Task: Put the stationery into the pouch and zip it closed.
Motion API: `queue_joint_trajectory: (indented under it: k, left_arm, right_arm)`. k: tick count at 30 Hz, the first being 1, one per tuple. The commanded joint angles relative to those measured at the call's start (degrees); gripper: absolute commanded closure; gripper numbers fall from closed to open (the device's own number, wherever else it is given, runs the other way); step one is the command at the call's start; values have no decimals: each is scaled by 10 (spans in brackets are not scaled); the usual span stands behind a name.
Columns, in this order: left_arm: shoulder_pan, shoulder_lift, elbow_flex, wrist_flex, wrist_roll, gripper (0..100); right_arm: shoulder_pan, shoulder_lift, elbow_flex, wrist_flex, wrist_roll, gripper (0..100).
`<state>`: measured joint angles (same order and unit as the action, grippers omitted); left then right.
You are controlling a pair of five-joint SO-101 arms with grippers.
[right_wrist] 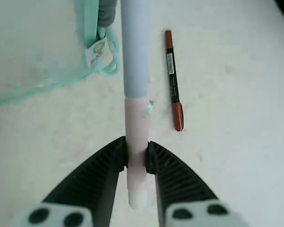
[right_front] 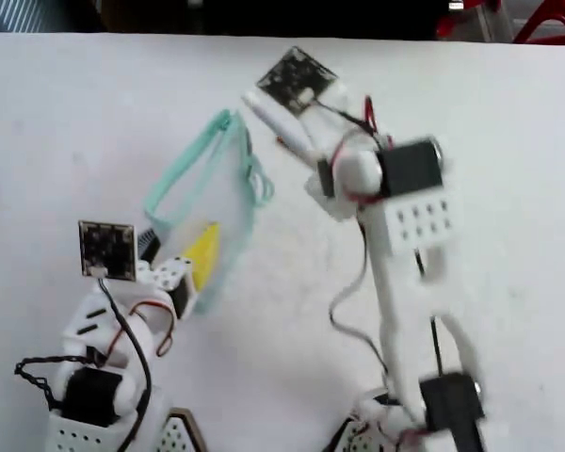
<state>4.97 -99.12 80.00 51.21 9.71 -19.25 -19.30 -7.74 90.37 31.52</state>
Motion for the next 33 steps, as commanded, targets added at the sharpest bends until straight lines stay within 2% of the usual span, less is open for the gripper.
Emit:
queue_joint_trajectory:
  k: [1, 7, 11, 13, 19, 23, 26, 33]
  left_arm:
    - [-1, -5, -5, -25, 4, 755]
    - [-1, -5, -5, -25, 4, 755]
    - [-1, -5, -5, -25, 4, 755]
    - [-1, -5, -5, -25, 4, 755]
    - [-3, -5, -5, -25, 4, 755]
    - [-4, -5, -5, -25, 4, 755]
    - [-4, -5, -5, -25, 4, 755]
    - [-4, -5, -5, -25, 4, 755]
  right_arm:
    - [-44, -162, 53, -67, -74, 981]
    - [-173, -281, 59, -165, -127, 981]
    - [-264, -263, 60, -261, -154, 981]
    - [-287, -233, 60, -315, -154, 981]
    - [-291, -144, 106, -464, -160, 981]
    - [-277, -151, 203, -556, -217, 981]
    - [-268, -173, 270, -634, -229, 981]
    - [-263, -221, 323, -628, -230, 981]
